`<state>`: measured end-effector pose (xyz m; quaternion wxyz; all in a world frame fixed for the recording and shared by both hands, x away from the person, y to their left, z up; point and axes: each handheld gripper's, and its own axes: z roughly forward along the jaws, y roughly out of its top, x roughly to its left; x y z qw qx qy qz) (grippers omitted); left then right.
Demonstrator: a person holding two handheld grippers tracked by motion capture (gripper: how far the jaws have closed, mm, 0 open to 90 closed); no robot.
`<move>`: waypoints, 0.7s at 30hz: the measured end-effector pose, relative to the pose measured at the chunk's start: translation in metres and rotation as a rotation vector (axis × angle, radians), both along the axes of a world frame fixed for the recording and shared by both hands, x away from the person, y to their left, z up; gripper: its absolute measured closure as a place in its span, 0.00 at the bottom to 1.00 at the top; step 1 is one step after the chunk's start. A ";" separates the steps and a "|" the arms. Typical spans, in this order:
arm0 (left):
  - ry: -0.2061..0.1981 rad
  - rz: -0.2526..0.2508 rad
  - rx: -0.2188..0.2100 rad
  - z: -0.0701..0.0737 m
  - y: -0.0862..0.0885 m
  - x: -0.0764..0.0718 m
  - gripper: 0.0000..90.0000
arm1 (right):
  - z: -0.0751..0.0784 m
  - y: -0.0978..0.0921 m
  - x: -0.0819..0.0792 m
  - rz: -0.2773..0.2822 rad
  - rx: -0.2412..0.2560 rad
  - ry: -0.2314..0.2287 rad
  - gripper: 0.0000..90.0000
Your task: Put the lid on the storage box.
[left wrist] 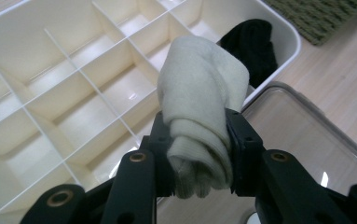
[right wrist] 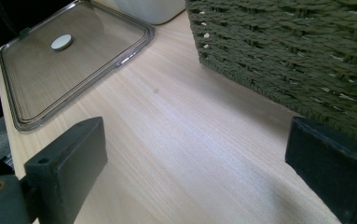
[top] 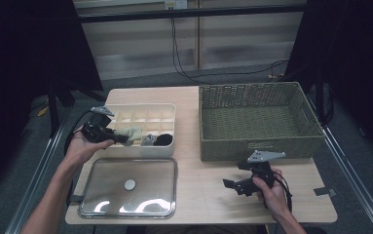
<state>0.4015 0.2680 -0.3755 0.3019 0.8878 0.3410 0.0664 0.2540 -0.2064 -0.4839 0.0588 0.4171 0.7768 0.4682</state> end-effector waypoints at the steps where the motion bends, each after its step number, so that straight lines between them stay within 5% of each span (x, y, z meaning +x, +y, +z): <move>1: 0.010 0.002 0.004 0.000 0.001 0.002 0.75 | 0.000 0.000 0.000 0.004 -0.001 0.000 0.06; 21: 0.049 0.028 0.092 -0.006 -0.003 0.019 0.76 | 0.000 -0.001 0.000 -0.009 0.002 0.005 0.05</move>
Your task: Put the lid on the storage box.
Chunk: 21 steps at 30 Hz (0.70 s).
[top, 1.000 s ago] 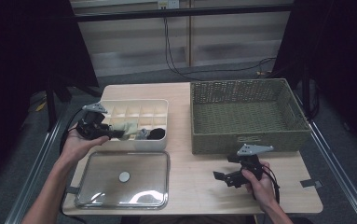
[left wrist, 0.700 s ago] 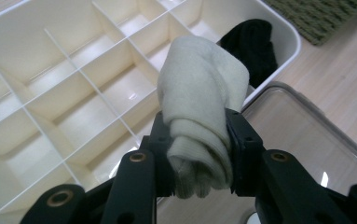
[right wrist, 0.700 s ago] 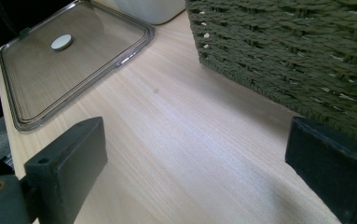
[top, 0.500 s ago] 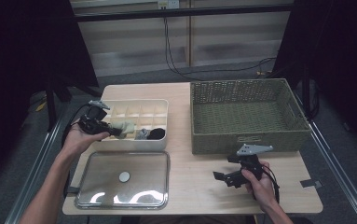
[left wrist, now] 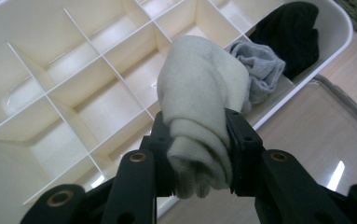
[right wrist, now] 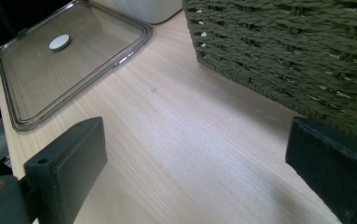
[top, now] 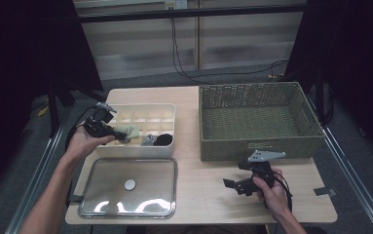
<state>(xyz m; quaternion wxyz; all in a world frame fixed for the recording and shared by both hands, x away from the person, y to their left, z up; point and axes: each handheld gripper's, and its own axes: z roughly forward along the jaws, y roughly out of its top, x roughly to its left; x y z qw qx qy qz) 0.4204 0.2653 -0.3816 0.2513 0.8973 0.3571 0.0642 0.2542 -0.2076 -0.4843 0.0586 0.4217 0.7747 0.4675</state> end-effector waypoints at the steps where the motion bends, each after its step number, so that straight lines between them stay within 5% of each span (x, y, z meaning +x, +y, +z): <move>1: -0.004 0.003 0.015 -0.001 0.000 0.001 0.76 | 0.000 0.000 0.000 0.000 0.001 0.001 0.05; 11: 0.050 0.011 0.047 -0.012 -0.007 0.006 0.75 | 0.000 -0.001 0.000 0.001 0.001 0.000 0.05; 14: 0.066 -0.029 0.089 -0.015 -0.011 0.005 0.75 | 0.000 0.000 0.000 0.003 -0.001 0.000 0.05; 21: 0.085 -0.037 0.140 -0.017 -0.015 0.009 0.75 | 0.000 0.001 -0.001 0.002 -0.007 0.000 0.04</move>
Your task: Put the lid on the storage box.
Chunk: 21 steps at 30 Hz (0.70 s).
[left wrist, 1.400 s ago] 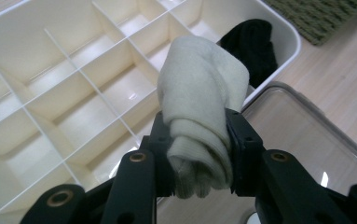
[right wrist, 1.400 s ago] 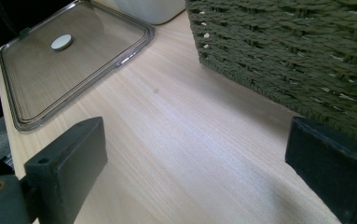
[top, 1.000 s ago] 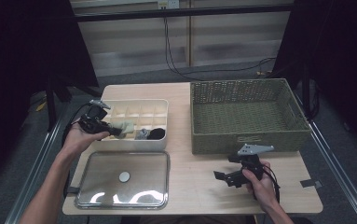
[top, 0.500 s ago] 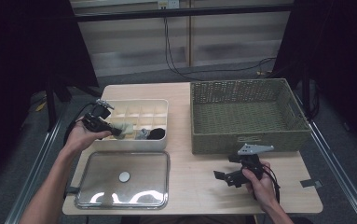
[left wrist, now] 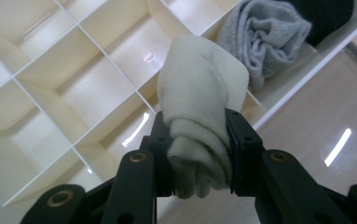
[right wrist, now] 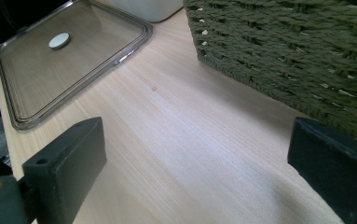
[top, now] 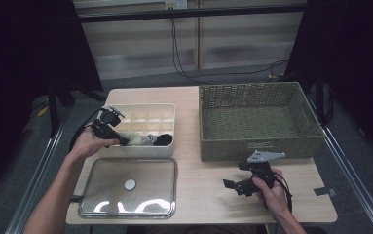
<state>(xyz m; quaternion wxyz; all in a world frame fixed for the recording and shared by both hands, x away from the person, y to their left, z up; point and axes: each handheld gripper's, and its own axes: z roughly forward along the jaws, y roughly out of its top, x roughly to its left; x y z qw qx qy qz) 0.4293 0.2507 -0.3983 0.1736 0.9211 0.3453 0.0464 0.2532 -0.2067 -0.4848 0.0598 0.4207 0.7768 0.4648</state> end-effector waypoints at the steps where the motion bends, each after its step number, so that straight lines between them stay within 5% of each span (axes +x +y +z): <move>1: 0.004 0.005 -0.006 0.000 -0.001 0.000 0.75 | 0.000 0.000 0.000 0.000 0.000 0.001 0.04; 13: 0.043 -0.058 0.134 -0.002 -0.018 0.011 0.76 | 0.000 0.000 0.000 0.003 0.002 0.002 0.04; 21: 0.079 -0.036 0.147 -0.009 -0.020 0.016 0.76 | 0.000 0.001 0.000 0.003 0.001 0.004 0.04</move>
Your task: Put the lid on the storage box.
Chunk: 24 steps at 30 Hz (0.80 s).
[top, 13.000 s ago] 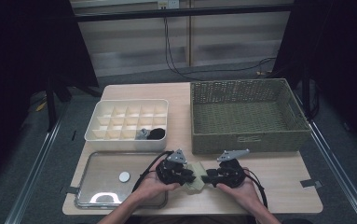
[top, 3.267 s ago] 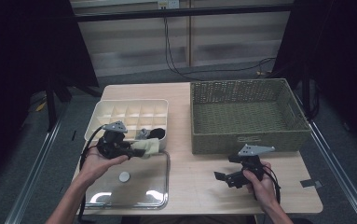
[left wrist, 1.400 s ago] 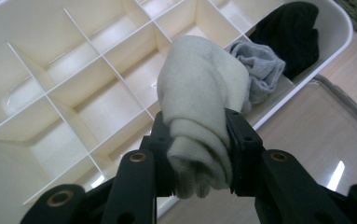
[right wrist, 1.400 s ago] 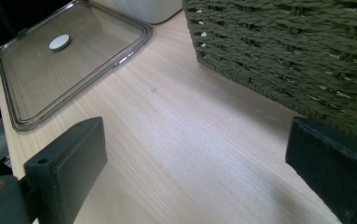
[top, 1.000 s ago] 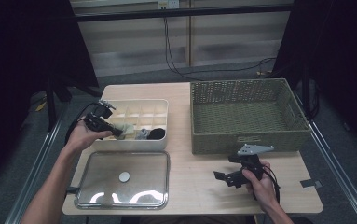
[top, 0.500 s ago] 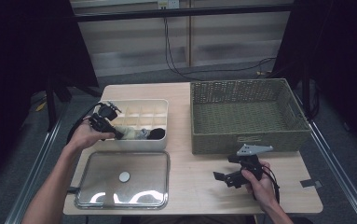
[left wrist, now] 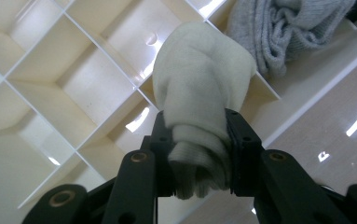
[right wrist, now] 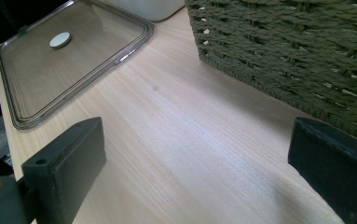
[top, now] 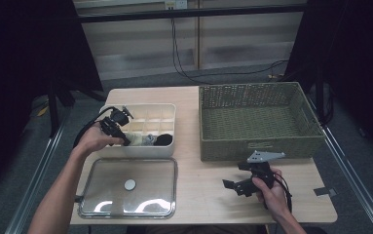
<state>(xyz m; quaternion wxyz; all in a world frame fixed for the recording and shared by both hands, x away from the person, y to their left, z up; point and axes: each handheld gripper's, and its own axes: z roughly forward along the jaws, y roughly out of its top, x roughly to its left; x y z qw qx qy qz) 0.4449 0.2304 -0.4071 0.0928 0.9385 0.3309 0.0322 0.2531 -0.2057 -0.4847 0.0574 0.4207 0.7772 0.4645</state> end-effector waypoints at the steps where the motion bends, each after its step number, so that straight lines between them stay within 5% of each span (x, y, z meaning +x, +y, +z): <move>1: -0.009 0.008 0.002 -0.001 0.000 0.000 0.76 | 0.000 0.000 0.000 0.003 0.001 0.000 0.04; 11: -0.034 0.084 -0.181 0.006 0.008 -0.001 0.52 | -0.001 0.000 0.001 0.001 -0.006 0.001 0.04; 19: -0.050 0.127 -0.172 -0.002 0.000 0.003 0.59 | -0.001 0.000 0.000 0.002 -0.008 0.001 0.04; 24: -0.033 0.094 -0.147 -0.006 -0.001 0.005 0.76 | 0.000 0.000 0.000 0.003 -0.008 -0.001 0.04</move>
